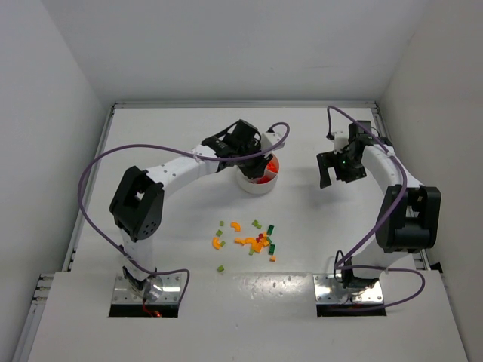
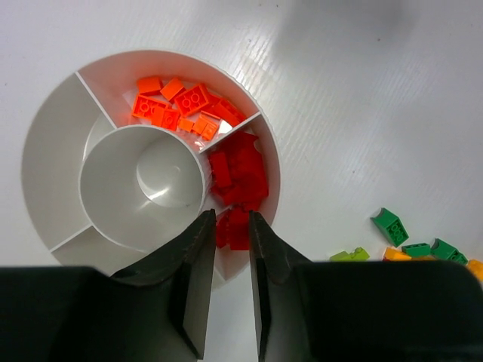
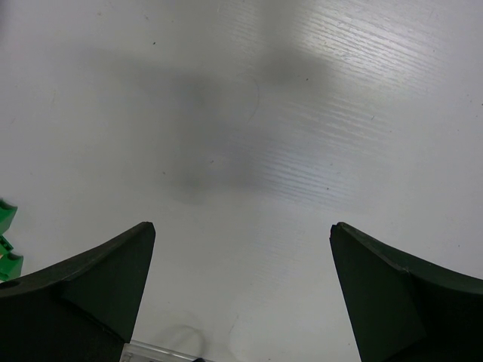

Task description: Sort the legos into containers by color

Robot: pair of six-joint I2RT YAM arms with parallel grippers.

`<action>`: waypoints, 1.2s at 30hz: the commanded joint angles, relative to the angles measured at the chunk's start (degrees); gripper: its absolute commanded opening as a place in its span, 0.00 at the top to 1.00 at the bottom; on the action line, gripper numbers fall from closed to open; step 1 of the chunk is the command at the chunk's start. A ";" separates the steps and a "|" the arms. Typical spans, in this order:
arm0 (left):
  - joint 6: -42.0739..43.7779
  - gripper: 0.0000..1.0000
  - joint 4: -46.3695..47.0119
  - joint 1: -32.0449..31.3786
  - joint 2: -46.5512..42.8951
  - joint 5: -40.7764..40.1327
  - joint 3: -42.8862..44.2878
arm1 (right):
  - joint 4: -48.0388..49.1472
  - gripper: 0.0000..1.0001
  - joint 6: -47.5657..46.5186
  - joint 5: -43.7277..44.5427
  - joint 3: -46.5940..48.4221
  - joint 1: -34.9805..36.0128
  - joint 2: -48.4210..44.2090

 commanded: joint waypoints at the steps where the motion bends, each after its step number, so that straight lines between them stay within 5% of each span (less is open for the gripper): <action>1: -0.49 0.70 1.83 -0.57 -2.54 -0.28 0.53 | 0.33 0.00 -0.05 -1.14 2.25 0.10 -0.22; 5: 0.03 0.69 1.83 -0.57 -2.54 -0.28 1.06 | 0.33 0.00 -0.05 -1.14 2.25 0.10 -0.22; 8: 0.56 0.59 1.83 -0.57 -2.54 -0.80 1.06 | 0.33 0.00 -0.05 -1.14 2.25 0.10 -0.22; 11: 0.03 0.59 1.83 -0.57 -2.02 -1.33 1.06 | 0.33 0.00 -0.05 -1.14 2.25 0.10 -0.22; 14: 0.03 0.70 1.83 -0.57 -2.02 -1.33 1.06 | 0.33 0.00 -0.05 -1.14 2.25 0.10 0.30; 25: 5.47 0.63 1.83 -1.71 -8.60 4.38 -4.03 | -0.20 0.00 -0.05 -1.67 2.77 0.10 0.30; 32: 13.99 0.82 -3.26 -4.79 -17.12 5.61 -16.24 | -0.20 0.00 -0.05 -2.28 2.25 0.10 0.83; 36: 16.29 0.85 -3.26 -7.24 -17.75 7.02 -21.96 | -0.20 0.00 -0.05 -2.90 2.25 0.10 1.45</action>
